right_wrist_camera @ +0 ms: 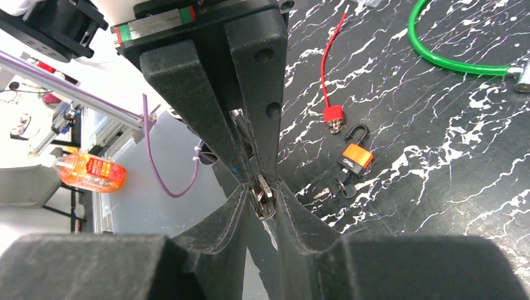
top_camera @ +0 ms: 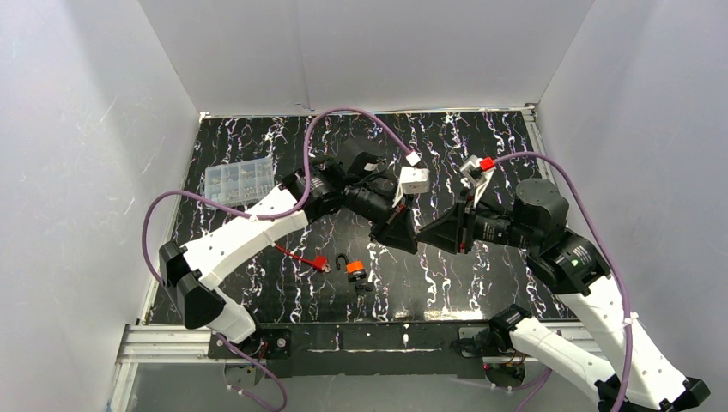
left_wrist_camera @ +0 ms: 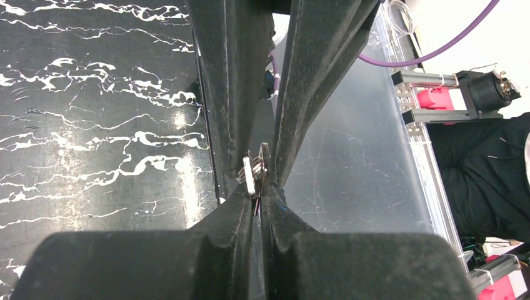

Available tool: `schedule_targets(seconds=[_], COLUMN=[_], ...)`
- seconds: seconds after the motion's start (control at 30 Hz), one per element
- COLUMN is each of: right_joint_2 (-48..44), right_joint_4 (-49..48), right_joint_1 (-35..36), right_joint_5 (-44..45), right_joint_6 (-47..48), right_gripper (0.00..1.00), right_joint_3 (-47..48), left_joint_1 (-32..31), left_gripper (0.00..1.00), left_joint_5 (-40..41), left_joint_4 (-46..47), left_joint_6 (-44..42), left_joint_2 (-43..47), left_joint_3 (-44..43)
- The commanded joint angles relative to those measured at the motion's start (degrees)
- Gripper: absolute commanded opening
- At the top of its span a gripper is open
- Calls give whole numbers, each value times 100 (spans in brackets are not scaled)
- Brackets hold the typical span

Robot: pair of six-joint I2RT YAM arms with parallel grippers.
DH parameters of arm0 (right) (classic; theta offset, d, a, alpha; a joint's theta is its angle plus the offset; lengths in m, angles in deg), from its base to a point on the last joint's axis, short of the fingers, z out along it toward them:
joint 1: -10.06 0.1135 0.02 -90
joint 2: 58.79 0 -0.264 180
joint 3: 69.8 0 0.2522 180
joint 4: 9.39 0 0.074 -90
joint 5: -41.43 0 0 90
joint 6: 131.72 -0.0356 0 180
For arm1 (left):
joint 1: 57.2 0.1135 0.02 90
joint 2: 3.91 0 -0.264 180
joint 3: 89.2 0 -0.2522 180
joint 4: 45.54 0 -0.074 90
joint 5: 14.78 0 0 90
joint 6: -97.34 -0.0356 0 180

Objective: Unlock with the key
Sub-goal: Adjust the key.

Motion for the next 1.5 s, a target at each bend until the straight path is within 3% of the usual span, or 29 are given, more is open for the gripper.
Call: schedule_targets(seconds=[0.0, 0.13, 0.23, 0.3, 0.33, 0.4, 0.5, 0.6, 0.67, 0.73, 0.9, 1.1, 1.23, 1.37, 1.47], right_joint_2=[9, -23, -21, -13, -21, -88, -289, -497, -601, -679, -680, -618, -587, -512, -486], right_joint_4=[-298, -283, -288, -289, -284, -267, -302, -369, -400, -483, -932, -1404, -1603, -1743, -1763], right_joint_1=[147, 257, 301, 328, 336, 342, 334, 337, 337, 338, 340, 341, 347, 347, 347], right_joint_5=[-78, -45, 2, 23, 56, 230, 512, 702, 774, 827, 724, 570, 508, 396, 380], right_joint_6=[-27, -26, -42, -73, -98, -176, -284, -376, -460, -525, -717, -925, -1027, -1096, -1112], right_gripper=[29, 29, 4, 1, 1, 1, 1, 1, 1, 1, 1, 1, 1, 1, 1], right_joint_3=[-52, -97, -116, -134, -160, -226, -375, -544, -624, -686, -747, -771, -820, -852, -870], left_joint_1=[2, 14, 12, 14, 20, 32, 105, 207, 293, 344, 346, 347, 347, 346, 347], left_gripper=[0, 0, 0, 0, 9, 41, 53, 78, 83, 82, 64, 60, 49, 48, 39], left_joint_5=[-213, -236, -227, -170, -110, 65, 142, 304, 431, 534, 503, 172, 28, 28, -128], left_joint_4=[-176, -183, -184, -190, -207, -295, -552, -990, -1349, -1541, -902, -268, 33, 182, 279], left_joint_6=[-112, -117, -97, -100, -110, -151, -373, -761, -1107, -1305, -934, -232, -4, 93, 132], left_joint_2=[93, 67, 62, 57, 53, 39, 68, 203, 328, 483, 732, 586, 553, 507, 500], left_joint_3=[-242, -268, -291, -331, -367, -476, -624, -700, -714, -632, -18, 287, 341, 335, 306])
